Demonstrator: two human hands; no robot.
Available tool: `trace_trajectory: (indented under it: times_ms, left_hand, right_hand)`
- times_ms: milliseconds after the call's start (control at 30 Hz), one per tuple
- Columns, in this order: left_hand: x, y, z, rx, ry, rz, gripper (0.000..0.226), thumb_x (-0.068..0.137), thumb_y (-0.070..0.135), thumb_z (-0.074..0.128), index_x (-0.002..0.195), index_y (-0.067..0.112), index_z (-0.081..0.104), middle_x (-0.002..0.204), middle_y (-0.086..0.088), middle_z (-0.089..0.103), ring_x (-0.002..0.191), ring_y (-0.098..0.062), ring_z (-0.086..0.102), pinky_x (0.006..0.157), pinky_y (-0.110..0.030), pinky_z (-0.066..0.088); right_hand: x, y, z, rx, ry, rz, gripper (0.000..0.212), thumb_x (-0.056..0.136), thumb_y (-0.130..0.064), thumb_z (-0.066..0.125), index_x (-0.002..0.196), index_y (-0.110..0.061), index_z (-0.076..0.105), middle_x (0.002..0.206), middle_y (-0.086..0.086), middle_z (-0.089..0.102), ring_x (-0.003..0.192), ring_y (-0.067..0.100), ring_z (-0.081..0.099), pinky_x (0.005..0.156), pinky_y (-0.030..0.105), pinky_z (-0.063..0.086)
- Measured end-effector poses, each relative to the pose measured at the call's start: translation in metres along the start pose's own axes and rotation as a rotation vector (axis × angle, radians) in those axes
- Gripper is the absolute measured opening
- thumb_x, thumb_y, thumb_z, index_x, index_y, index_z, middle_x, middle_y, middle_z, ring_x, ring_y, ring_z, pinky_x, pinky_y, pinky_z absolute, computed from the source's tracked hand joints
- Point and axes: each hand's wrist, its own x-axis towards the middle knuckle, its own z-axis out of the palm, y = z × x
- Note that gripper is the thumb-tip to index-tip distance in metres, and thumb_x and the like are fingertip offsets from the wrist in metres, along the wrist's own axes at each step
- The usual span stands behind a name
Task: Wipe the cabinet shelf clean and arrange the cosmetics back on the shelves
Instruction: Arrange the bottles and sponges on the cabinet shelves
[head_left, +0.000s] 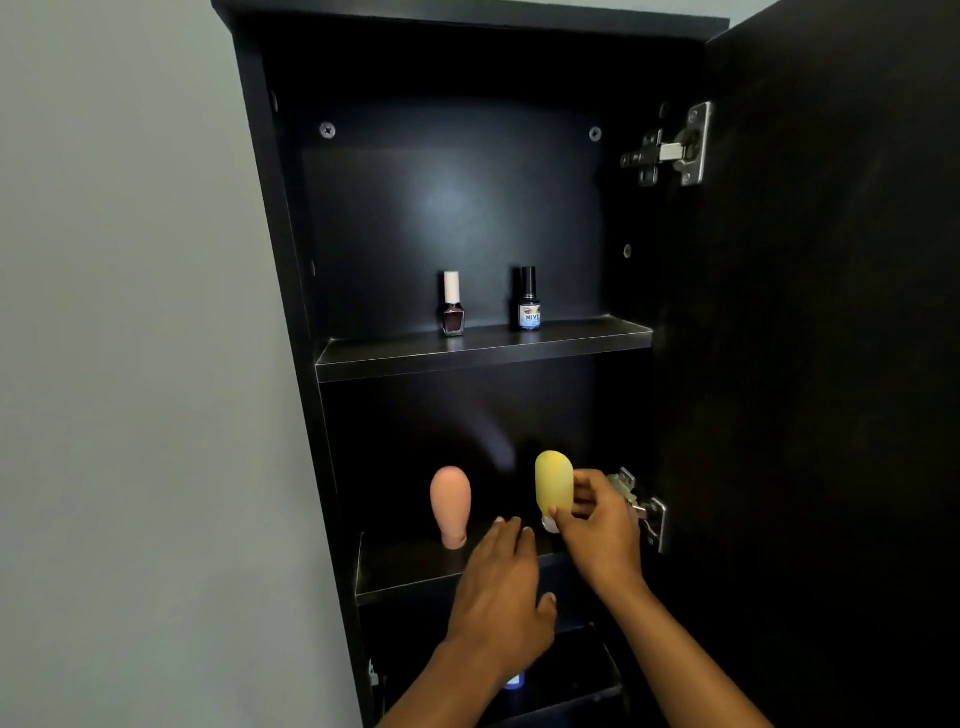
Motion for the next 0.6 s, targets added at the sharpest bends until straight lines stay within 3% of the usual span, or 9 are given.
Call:
trace_trajectory:
  times_ms: [167,267,400,500,600]
  left_hand:
    - [0.007,-0.006,0.004,0.081,-0.047,-0.033,0.077,0.097,0.036,0.061,0.16,0.015,0.022,0.168,-0.005,0.021,0.156,-0.022,0.016,0.127,-0.036,0.013]
    - [0.008,-0.006,0.004,0.089,-0.038,-0.038,0.075,0.097,0.037,0.061,0.159,0.015,0.025,0.167,-0.004,0.023,0.155,-0.021,0.018,0.127,-0.036,0.015]
    - [0.004,-0.006,0.003,0.018,-0.042,-0.045,0.077,0.097,0.04,0.06,0.161,0.019,0.021,0.17,-0.001,0.016,0.157,-0.02,0.013,0.127,-0.036,0.016]
    - [-0.013,-0.01,-0.004,-0.096,0.006,-0.036,0.076,0.097,0.046,0.058,0.161,0.028,0.021,0.17,0.009,0.011,0.157,-0.011,0.008,0.125,-0.032,0.017]
    - [-0.048,-0.017,-0.007,-0.257,0.081,-0.043,0.071,0.095,0.048,0.062,0.157,0.038,0.03,0.162,0.027,0.019,0.154,0.0,0.015,0.125,-0.025,0.02]
  right_hand:
    - [0.002,0.008,0.004,0.014,0.018,0.006,0.042,0.078,-0.009,0.084,0.113,-0.026,0.067,0.1,-0.009,0.073,0.089,0.002,0.07,0.076,0.028,0.062]
    - [0.001,0.011,0.004,0.02,0.017,0.003,0.044,0.078,-0.009,0.084,0.115,-0.025,0.066,0.102,-0.011,0.072,0.091,0.002,0.07,0.082,0.033,0.063]
    - [-0.011,0.005,-0.003,-0.007,0.055,-0.026,0.059,0.076,-0.013,0.086,0.126,-0.029,0.06,0.114,-0.013,0.068,0.102,0.003,0.066,0.092,0.036,0.058]
    - [-0.035,-0.007,-0.024,0.023,0.115,-0.046,0.054,0.083,-0.015,0.081,0.129,-0.031,0.059,0.119,-0.014,0.066,0.108,0.004,0.064,0.096,0.036,0.056]
    - [-0.071,-0.012,-0.053,0.077,0.143,-0.034,0.039,0.088,-0.018,0.077,0.12,-0.035,0.064,0.114,-0.016,0.069,0.105,0.001,0.067,0.095,0.036,0.059]
